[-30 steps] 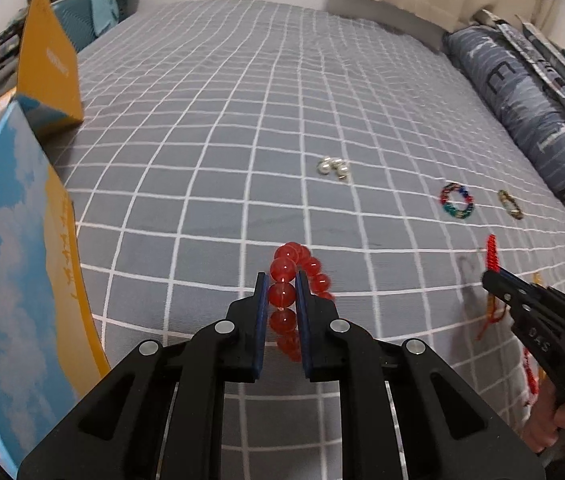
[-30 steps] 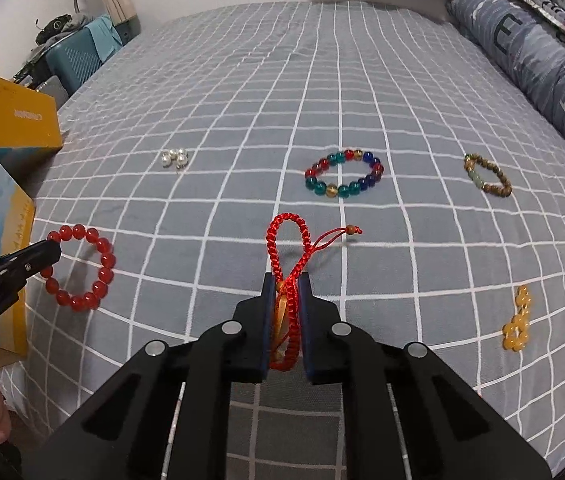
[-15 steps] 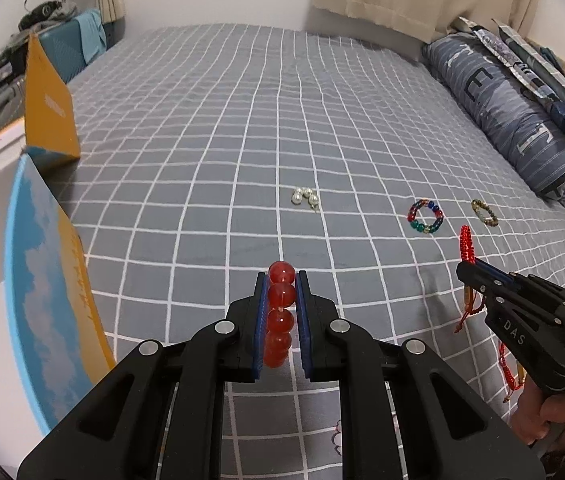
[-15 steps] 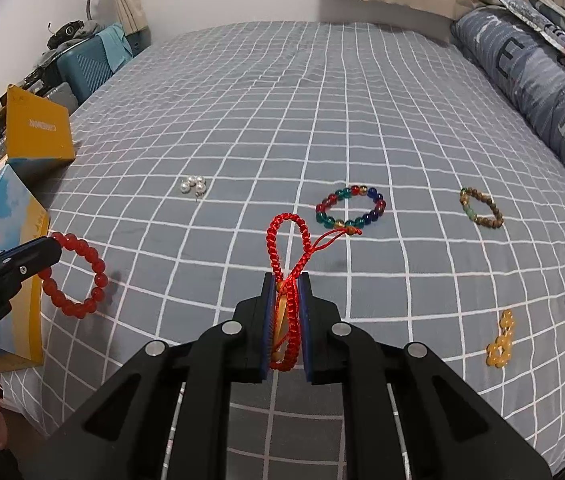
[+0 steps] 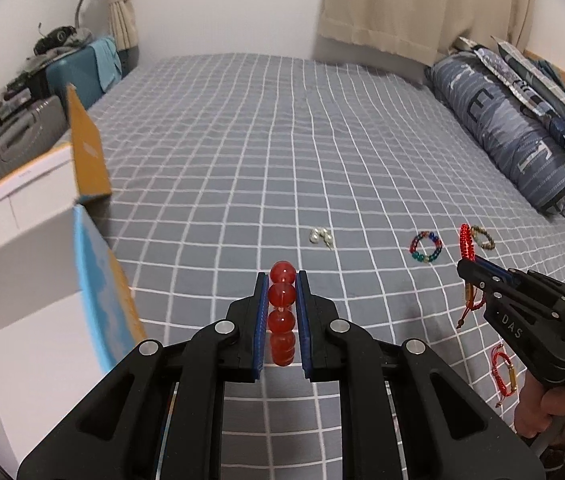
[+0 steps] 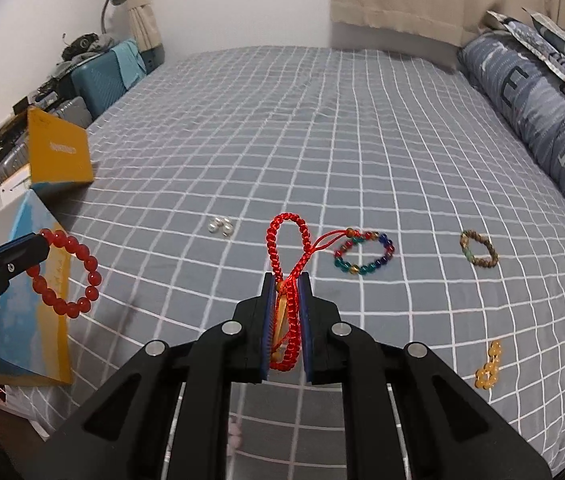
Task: Organize jewelry
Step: 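Lift both bracelets and carry them toward the white cardboard box, then open both tools to drop the bracelets into the box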
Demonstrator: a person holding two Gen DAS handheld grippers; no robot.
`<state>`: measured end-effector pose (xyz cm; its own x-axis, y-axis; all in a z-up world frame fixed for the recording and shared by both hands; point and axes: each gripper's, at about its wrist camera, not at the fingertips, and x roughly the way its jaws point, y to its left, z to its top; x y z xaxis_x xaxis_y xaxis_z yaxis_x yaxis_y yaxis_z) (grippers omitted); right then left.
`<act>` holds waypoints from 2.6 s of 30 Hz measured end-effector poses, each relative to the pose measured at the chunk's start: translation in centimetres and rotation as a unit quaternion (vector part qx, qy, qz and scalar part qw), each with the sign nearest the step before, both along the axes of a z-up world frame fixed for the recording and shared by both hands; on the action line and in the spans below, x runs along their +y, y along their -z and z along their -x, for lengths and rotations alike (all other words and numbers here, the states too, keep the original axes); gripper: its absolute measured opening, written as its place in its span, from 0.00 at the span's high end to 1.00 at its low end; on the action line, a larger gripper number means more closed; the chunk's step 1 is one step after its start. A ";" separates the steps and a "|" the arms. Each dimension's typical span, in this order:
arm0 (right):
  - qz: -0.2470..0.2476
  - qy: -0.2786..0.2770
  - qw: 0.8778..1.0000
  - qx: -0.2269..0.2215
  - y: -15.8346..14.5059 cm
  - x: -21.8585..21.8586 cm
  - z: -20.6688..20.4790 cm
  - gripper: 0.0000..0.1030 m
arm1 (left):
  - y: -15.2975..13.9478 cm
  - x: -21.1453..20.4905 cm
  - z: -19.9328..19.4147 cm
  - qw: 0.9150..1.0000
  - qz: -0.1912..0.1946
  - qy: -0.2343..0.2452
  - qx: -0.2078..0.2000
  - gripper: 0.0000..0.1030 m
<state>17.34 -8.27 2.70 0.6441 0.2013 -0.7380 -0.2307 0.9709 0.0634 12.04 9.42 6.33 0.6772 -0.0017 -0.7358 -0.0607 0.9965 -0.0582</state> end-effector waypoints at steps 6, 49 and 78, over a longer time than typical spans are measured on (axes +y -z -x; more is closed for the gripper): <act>-0.006 -0.022 1.000 -0.020 -2.4 2.9 0.5 0.89 | -3.1 2.1 2.2 1.000 -0.001 -0.013 -0.023 0.88; 0.014 -0.283 0.957 0.067 1.7 33.6 9.5 0.87 | 3.1 26.7 17.3 0.961 0.015 -0.267 0.073 0.88; -0.025 -0.275 0.961 -0.014 -1.9 31.6 10.4 0.07 | 0.0 25.5 19.5 0.951 -0.031 -0.306 0.021 0.07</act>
